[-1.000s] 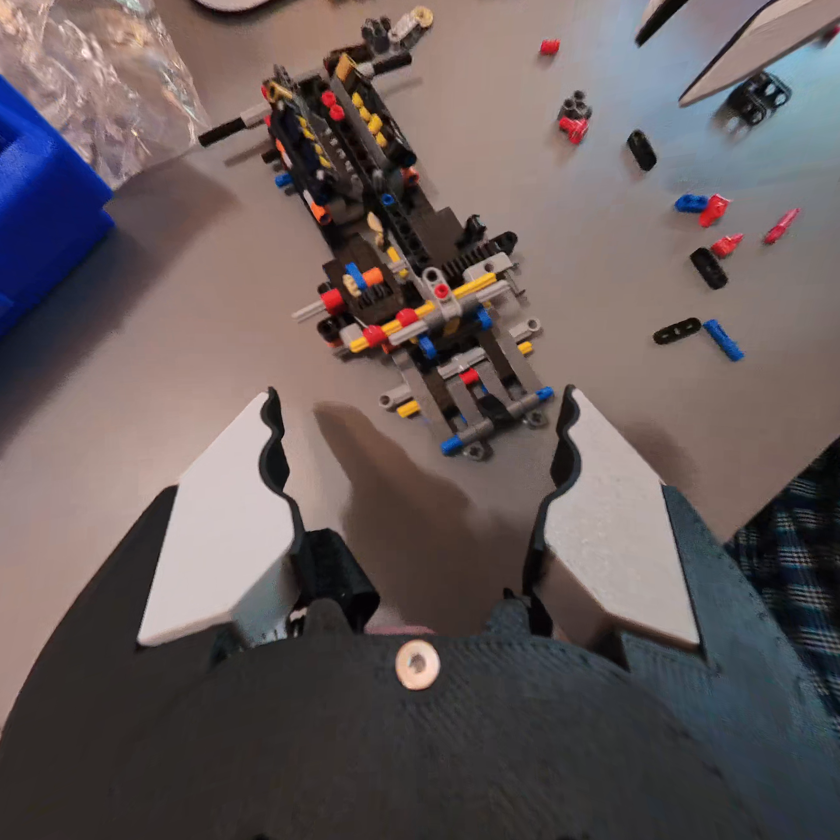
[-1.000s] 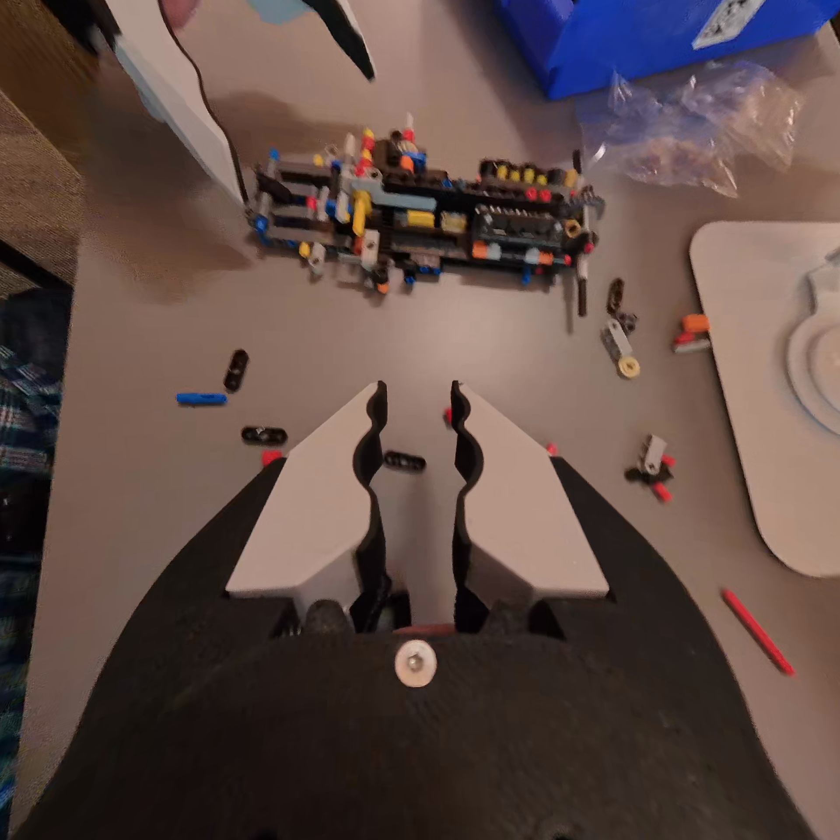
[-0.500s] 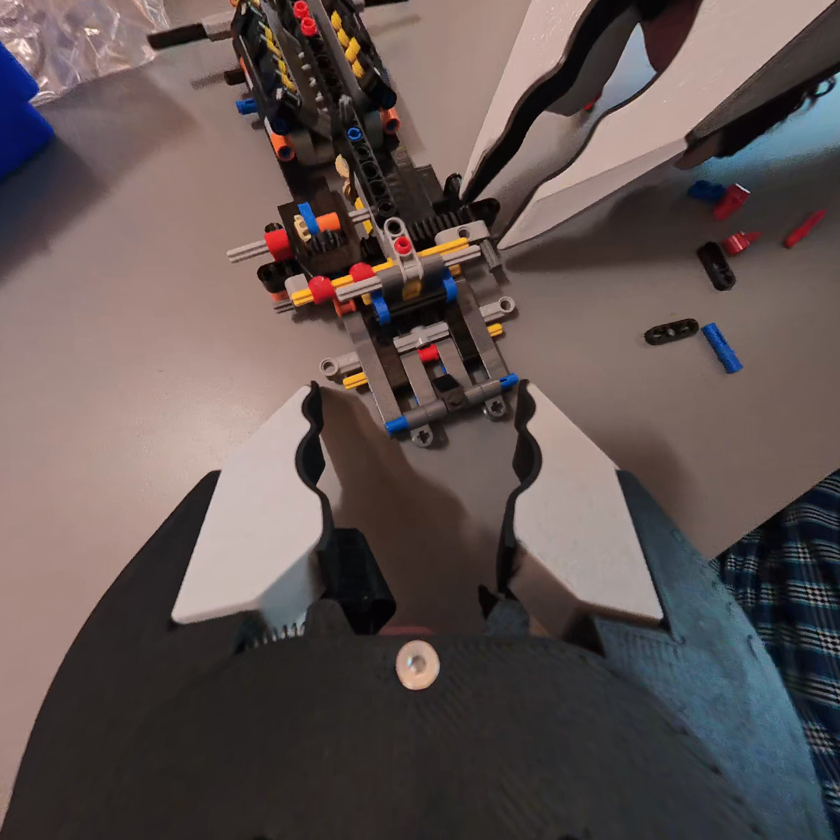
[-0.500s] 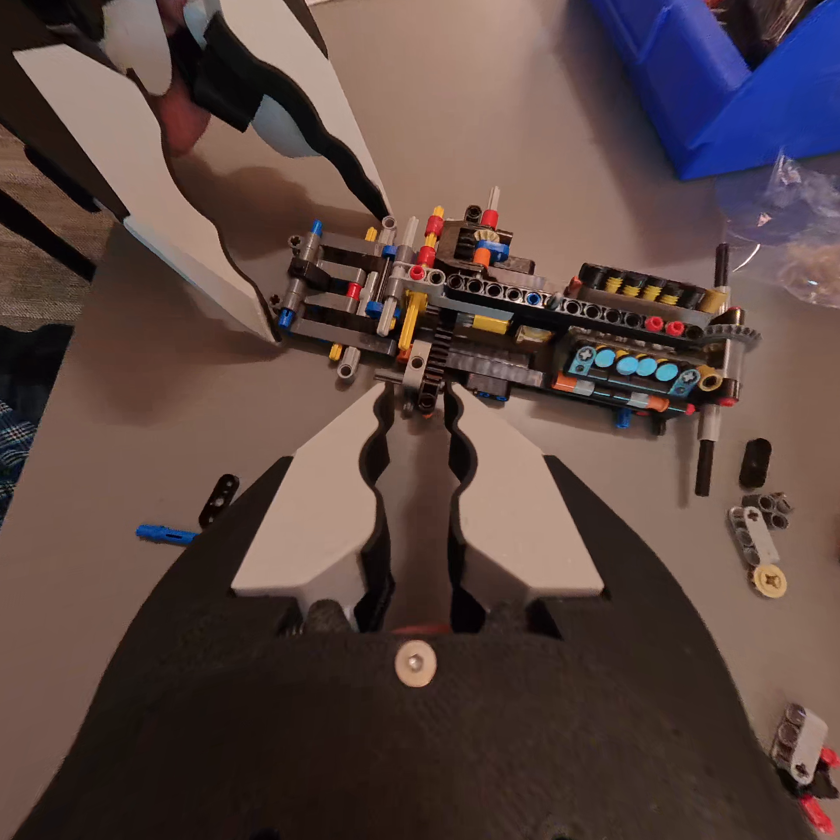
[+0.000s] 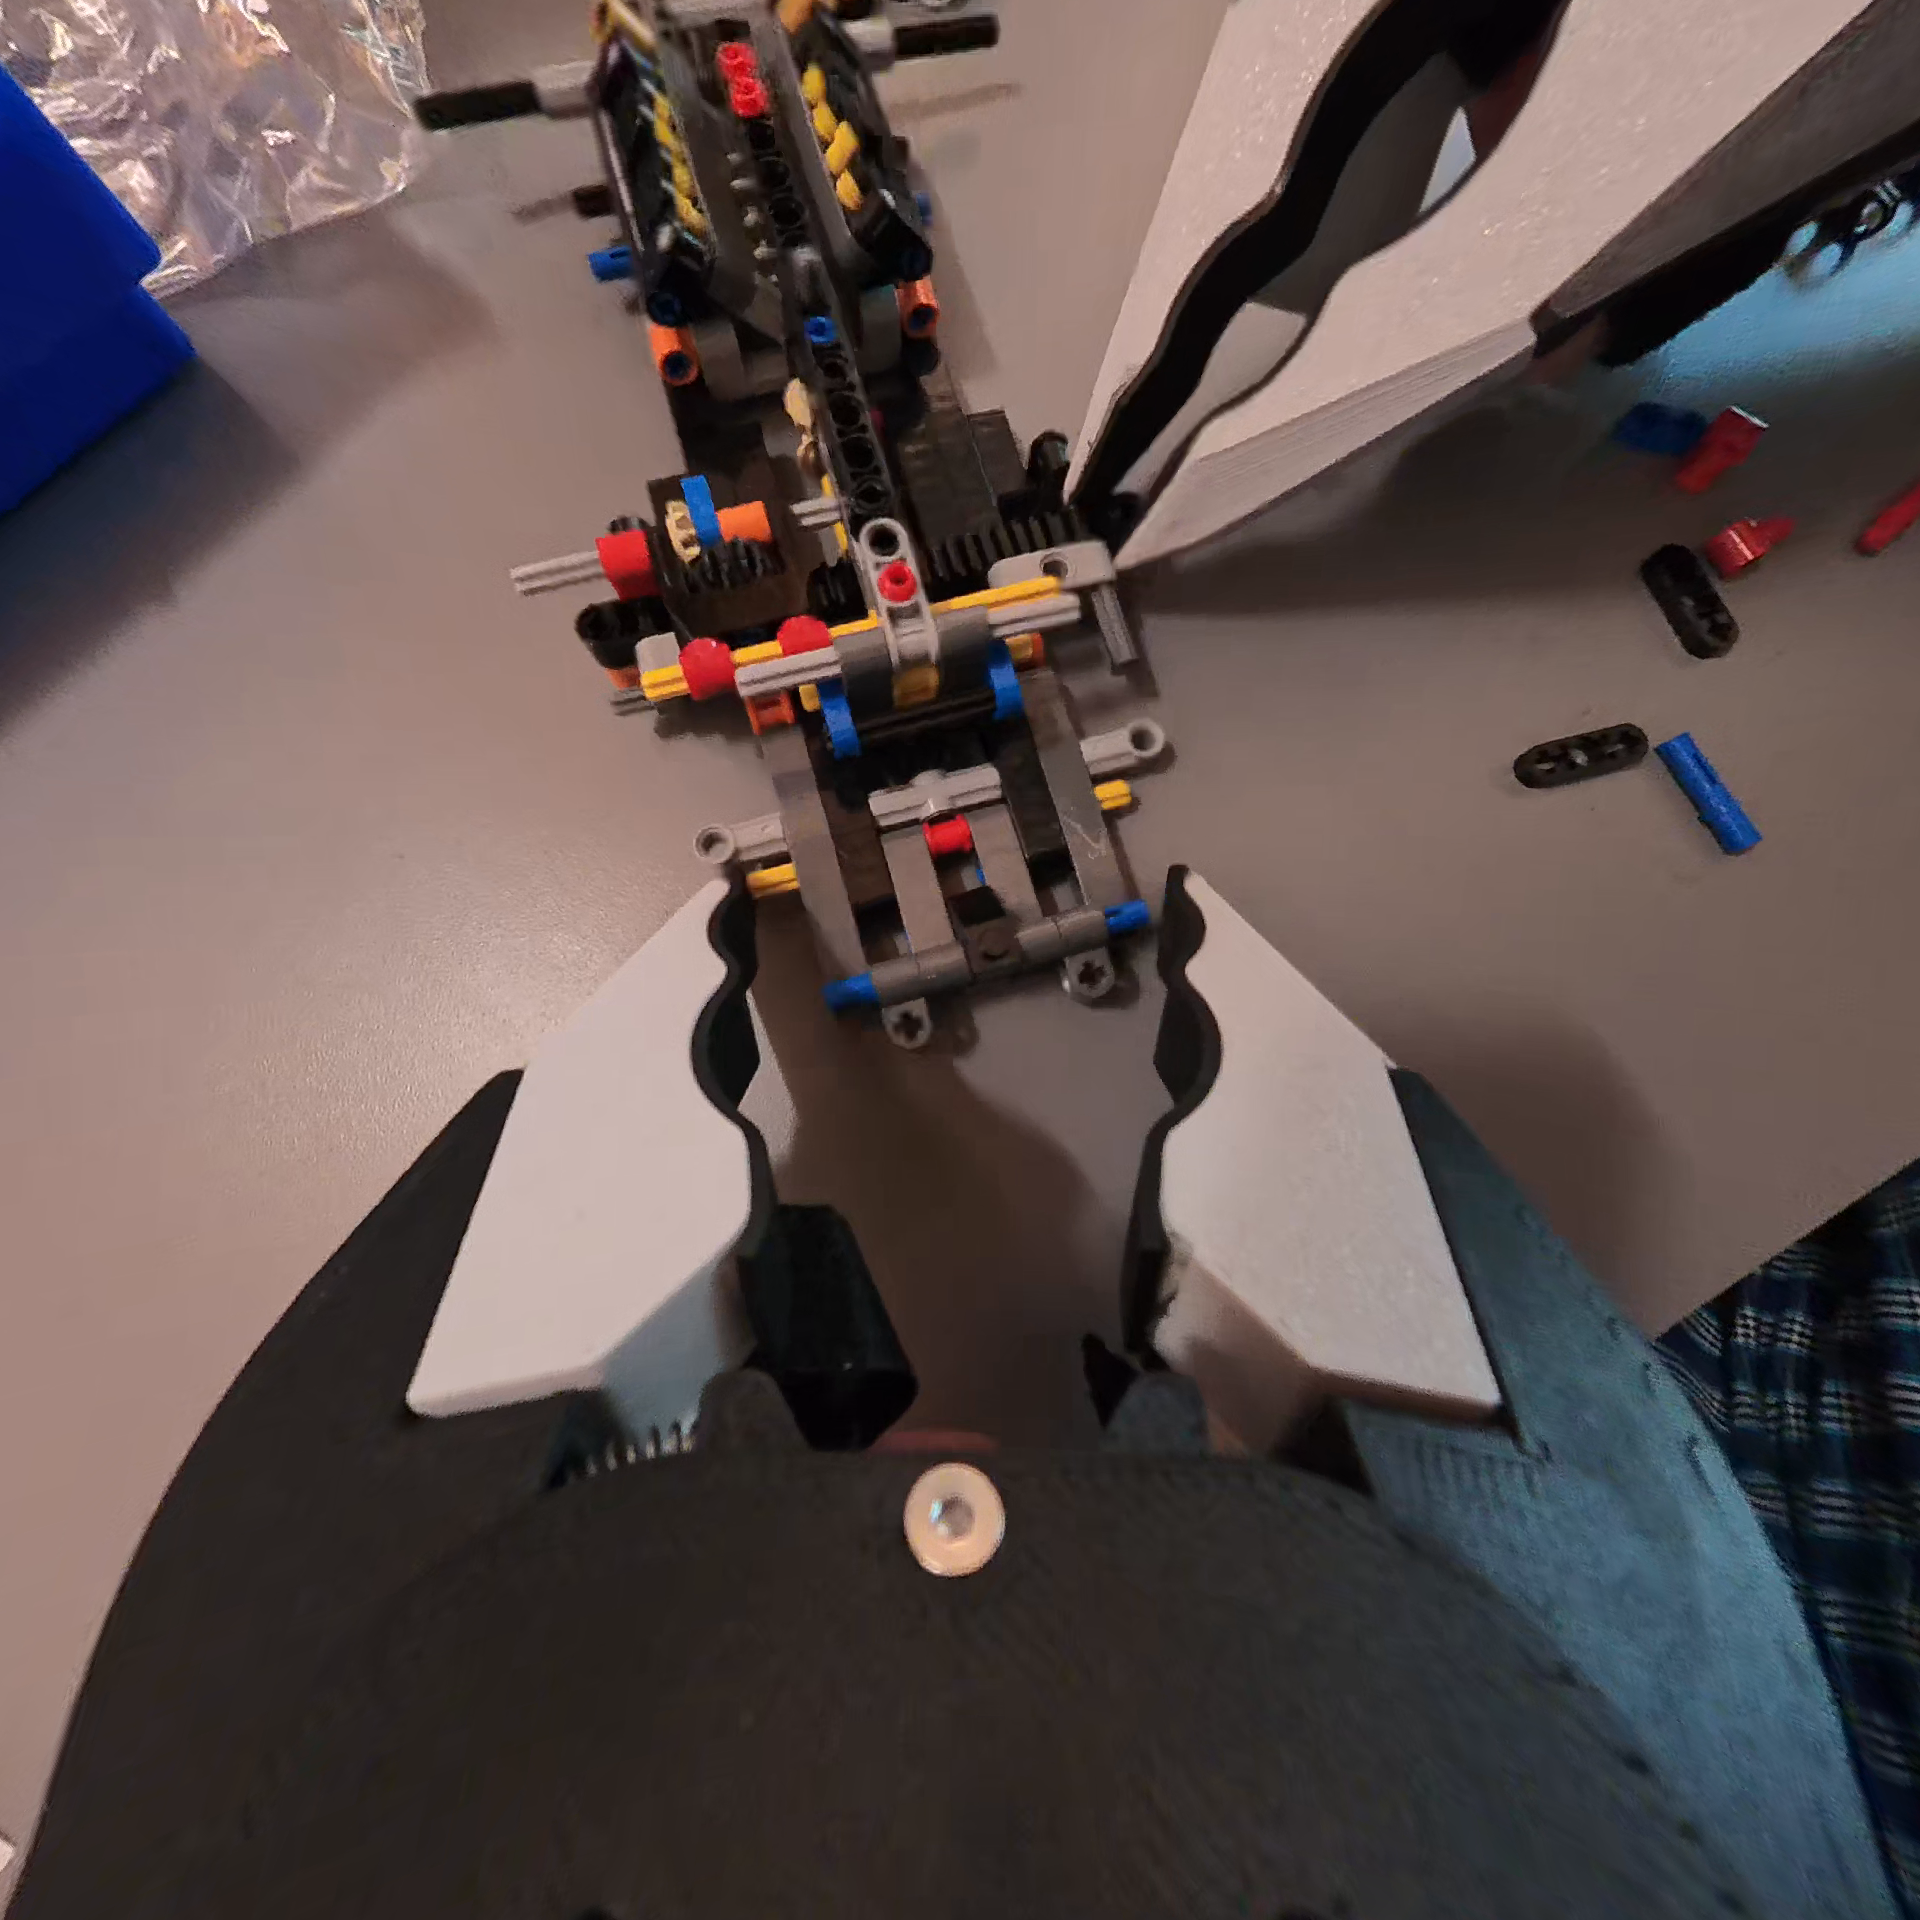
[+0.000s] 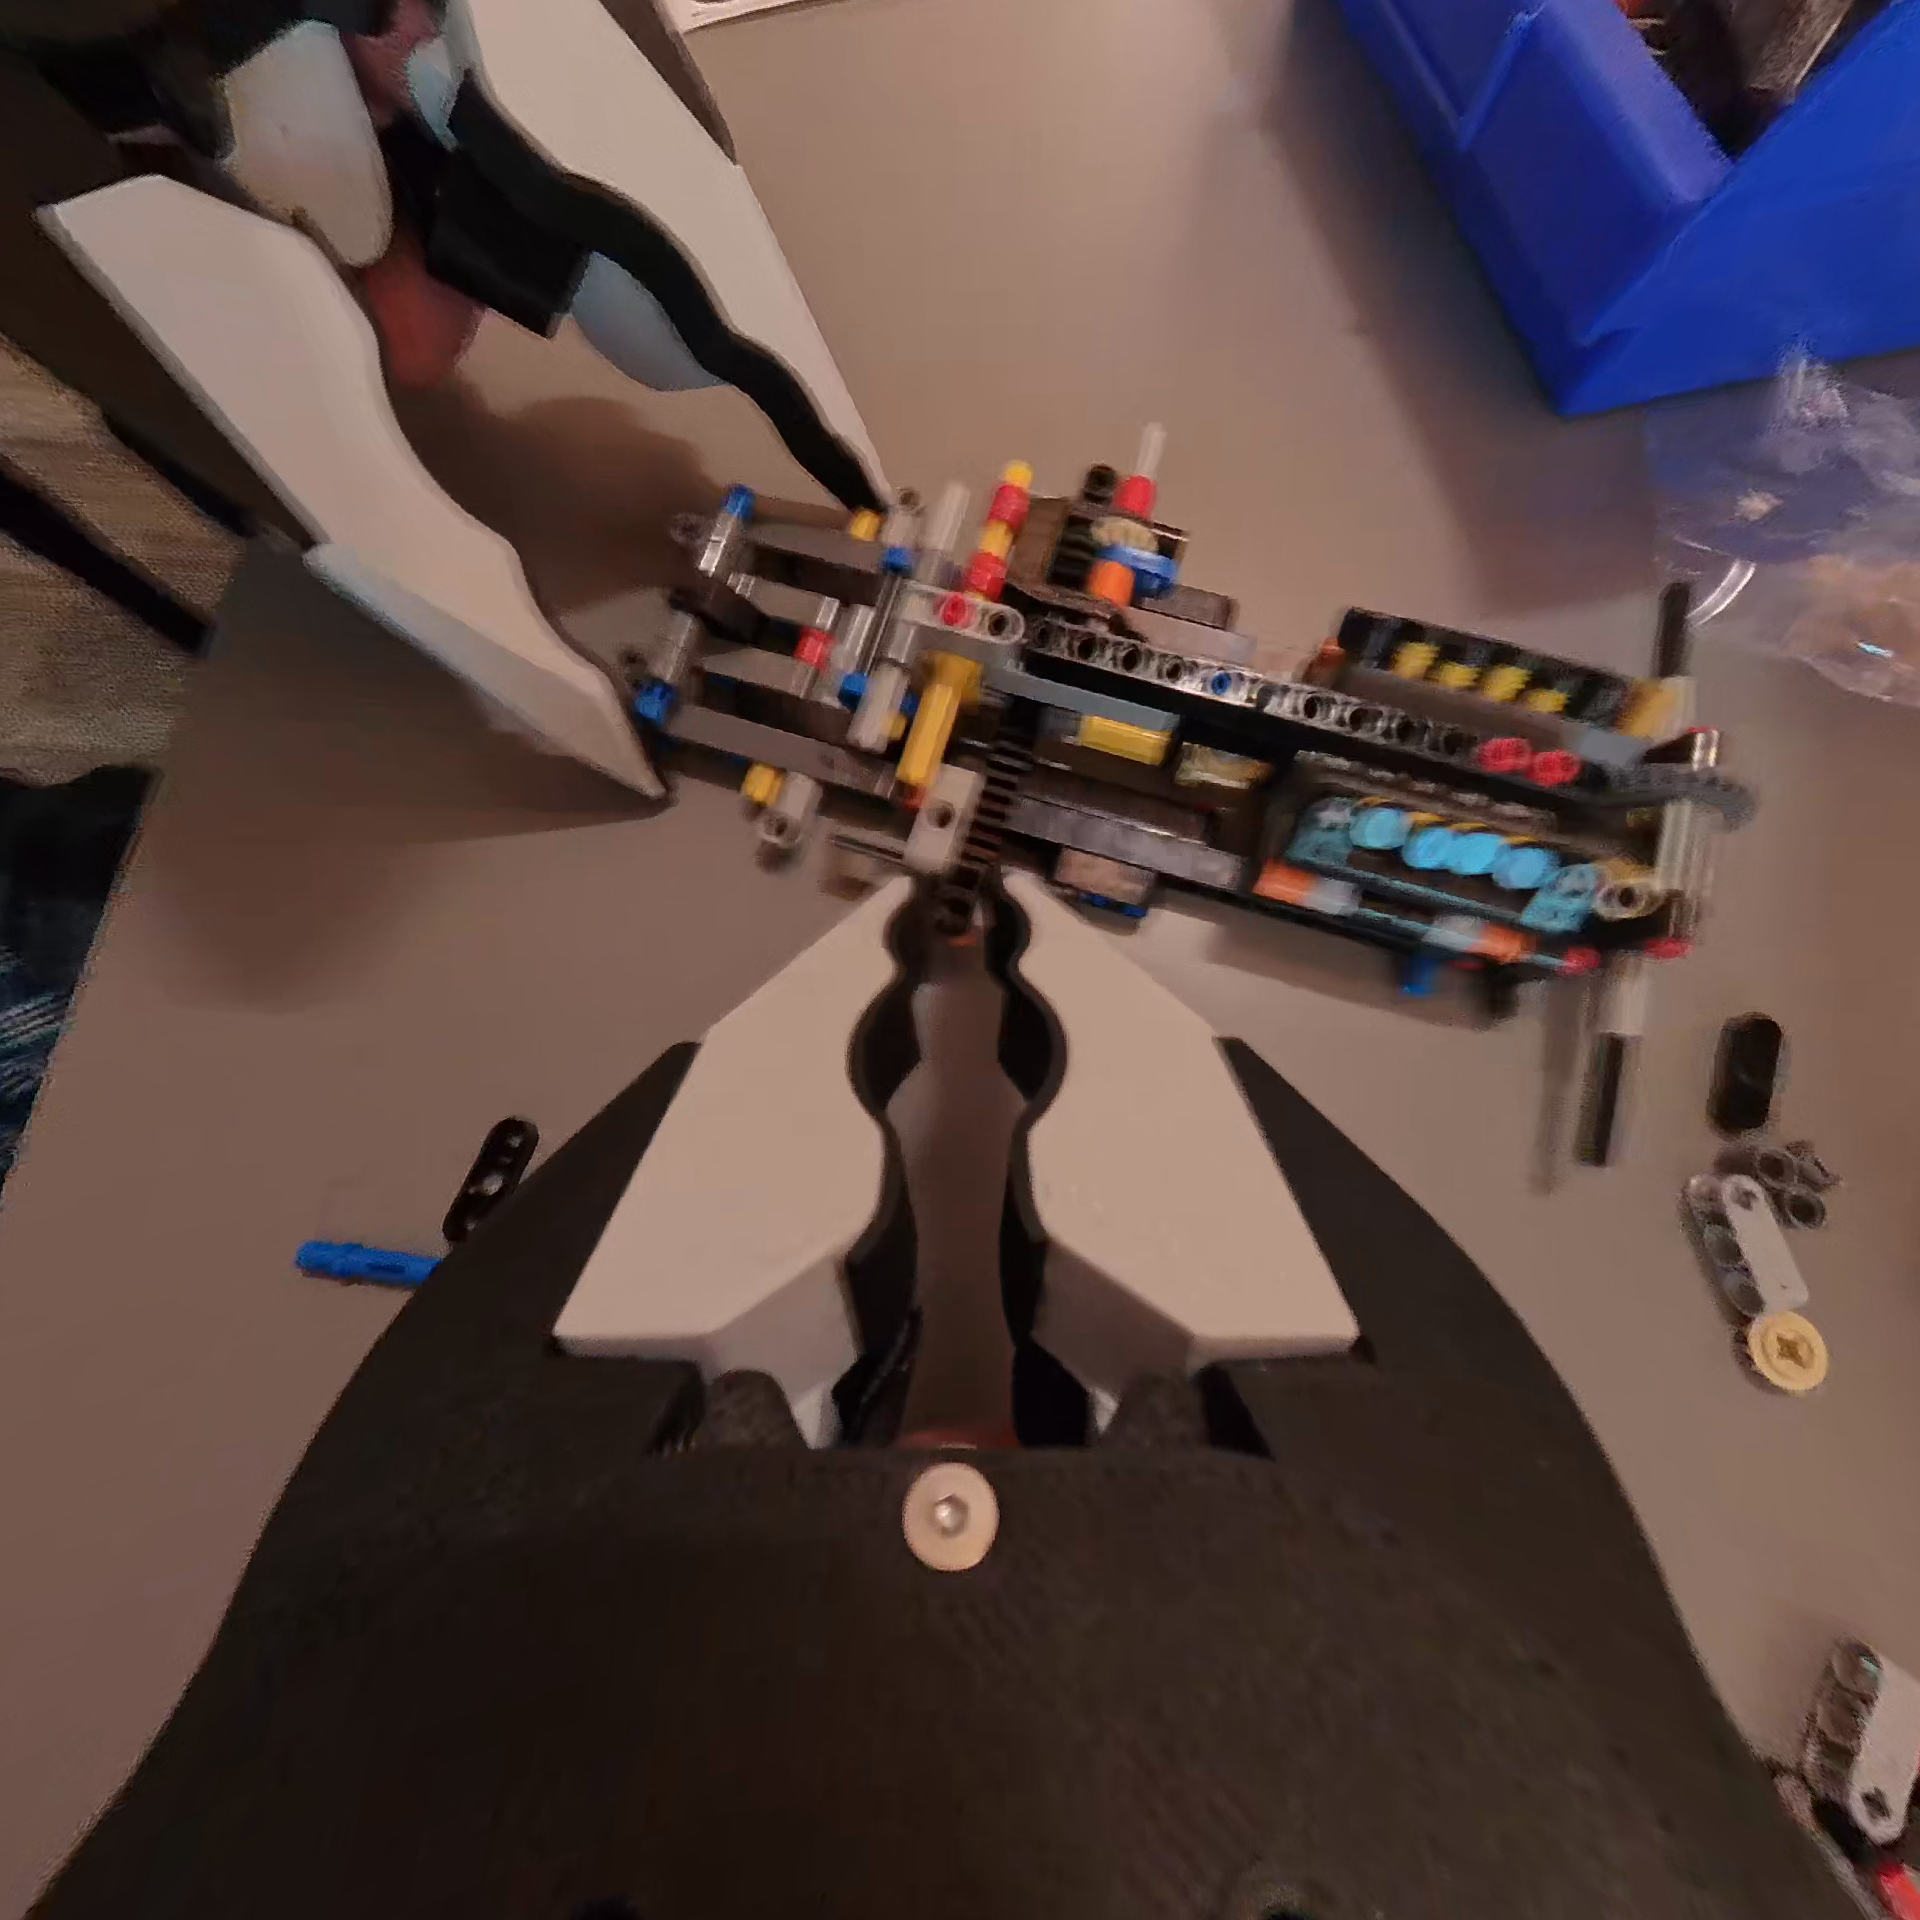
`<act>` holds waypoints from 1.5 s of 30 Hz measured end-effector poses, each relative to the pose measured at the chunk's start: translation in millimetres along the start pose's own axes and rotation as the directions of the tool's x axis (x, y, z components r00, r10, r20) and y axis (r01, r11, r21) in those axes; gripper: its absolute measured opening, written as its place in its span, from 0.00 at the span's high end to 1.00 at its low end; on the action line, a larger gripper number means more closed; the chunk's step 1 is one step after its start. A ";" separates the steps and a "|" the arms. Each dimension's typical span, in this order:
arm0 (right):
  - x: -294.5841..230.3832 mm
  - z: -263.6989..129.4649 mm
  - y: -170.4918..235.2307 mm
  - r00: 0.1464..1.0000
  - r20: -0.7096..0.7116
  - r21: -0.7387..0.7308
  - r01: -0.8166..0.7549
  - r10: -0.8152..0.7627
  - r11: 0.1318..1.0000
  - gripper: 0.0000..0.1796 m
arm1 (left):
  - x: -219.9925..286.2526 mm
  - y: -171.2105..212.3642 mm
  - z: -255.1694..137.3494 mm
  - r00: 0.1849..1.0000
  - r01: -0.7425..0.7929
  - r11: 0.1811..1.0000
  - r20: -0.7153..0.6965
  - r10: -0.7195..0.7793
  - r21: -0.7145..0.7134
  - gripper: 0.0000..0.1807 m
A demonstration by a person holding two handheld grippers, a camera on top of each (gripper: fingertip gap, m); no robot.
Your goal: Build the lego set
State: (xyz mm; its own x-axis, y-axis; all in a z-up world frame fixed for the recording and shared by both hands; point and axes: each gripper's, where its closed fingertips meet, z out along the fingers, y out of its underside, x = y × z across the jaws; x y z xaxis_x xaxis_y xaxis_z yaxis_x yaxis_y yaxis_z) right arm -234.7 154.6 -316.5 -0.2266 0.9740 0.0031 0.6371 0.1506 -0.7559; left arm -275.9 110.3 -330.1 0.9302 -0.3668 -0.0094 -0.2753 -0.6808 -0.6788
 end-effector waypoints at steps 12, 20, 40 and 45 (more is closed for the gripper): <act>2.2 -60.7 5.7 1.000 -0.006 0.043 -0.018 0.018 0.999 0.89 | -25.1 4.6 -5.8 0.999 -0.043 0.999 -0.025 0.042 -0.031 0.66; 31.3 -118.4 59.1 0.985 -0.168 -0.056 -0.048 0.038 0.997 0.86 | -43.1 -6.7 -29.1 0.997 -0.062 0.998 0.043 0.061 0.013 0.56; 22.8 -75.4 79.1 0.998 -0.041 -0.151 0.043 -0.049 0.988 0.93 | 34.5 -23.3 -7.8 0.996 -0.088 0.995 -0.021 0.089 0.057 0.62; 21.0 -88.0 77.0 0.997 -0.071 -0.117 0.022 -0.030 0.993 0.77 | 8.7 -8.9 -3.1 0.998 -0.051 0.999 0.024 0.051 -0.008 0.59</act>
State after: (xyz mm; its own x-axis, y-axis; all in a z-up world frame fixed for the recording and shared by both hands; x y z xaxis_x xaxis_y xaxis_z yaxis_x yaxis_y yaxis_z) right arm -125.6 201.5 -317.0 -0.1928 0.9786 0.0721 0.7140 0.1904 -0.6738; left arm -266.1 111.1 -321.9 0.9206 -0.3857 -0.0614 -0.3240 -0.6665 -0.6714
